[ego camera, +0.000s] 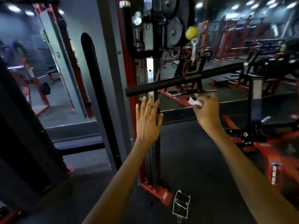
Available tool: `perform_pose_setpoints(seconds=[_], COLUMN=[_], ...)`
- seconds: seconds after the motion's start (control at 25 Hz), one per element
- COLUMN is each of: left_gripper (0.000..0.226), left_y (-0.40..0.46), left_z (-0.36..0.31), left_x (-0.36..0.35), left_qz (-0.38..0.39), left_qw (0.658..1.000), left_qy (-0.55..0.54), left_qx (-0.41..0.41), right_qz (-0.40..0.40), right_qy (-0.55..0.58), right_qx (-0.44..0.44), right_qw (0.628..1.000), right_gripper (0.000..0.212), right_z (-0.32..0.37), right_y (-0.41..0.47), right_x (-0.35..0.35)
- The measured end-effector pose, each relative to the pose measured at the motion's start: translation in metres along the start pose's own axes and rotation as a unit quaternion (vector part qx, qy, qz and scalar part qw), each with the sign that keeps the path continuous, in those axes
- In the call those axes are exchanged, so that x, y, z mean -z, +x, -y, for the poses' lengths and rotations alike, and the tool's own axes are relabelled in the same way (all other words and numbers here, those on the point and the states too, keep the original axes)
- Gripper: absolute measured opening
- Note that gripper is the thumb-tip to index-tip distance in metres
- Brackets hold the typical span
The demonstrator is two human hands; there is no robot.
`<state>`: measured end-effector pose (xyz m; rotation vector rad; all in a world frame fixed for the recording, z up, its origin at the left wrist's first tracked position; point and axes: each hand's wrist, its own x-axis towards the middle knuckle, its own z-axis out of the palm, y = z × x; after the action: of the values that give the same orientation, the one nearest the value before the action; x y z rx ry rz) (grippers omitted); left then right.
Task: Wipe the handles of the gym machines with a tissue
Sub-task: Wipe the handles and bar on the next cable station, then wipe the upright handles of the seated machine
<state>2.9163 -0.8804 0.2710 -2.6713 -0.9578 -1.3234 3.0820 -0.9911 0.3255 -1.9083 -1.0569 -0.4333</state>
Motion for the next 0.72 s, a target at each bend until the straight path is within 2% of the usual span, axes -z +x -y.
perform_pose_setpoints(seconds=[0.16, 0.32, 0.52, 0.72], left_gripper=[0.041, 0.040, 0.041, 0.041], left_y=[-0.039, -0.078, -0.134, -0.149], left_z=[-0.032, -0.070, -0.128, -0.196], left_x=[0.005, 0.001, -0.016, -0.055], left_qz=[0.087, 0.186, 0.267, 0.315], left_qw=[0.995, 0.980, 0.959, 0.944], left_qy=[-0.045, -0.069, -0.094, -0.102], left_qx=[0.005, 0.005, 0.033, 0.011], right_qz=[0.019, 0.019, 0.004, 0.000], right_qy=[-0.075, -0.114, -0.106, -0.075], right_qx=[-0.024, -0.096, -0.194, -0.238], right_qw=[0.997, 0.989, 0.975, 0.968], right_gripper=[0.014, 0.013, 0.006, 0.005], right_z=[-0.030, -0.062, -0.103, -0.158], right_y=[-0.054, -0.121, -0.199, -0.209], right_x=[0.041, 0.078, 0.111, 0.141])
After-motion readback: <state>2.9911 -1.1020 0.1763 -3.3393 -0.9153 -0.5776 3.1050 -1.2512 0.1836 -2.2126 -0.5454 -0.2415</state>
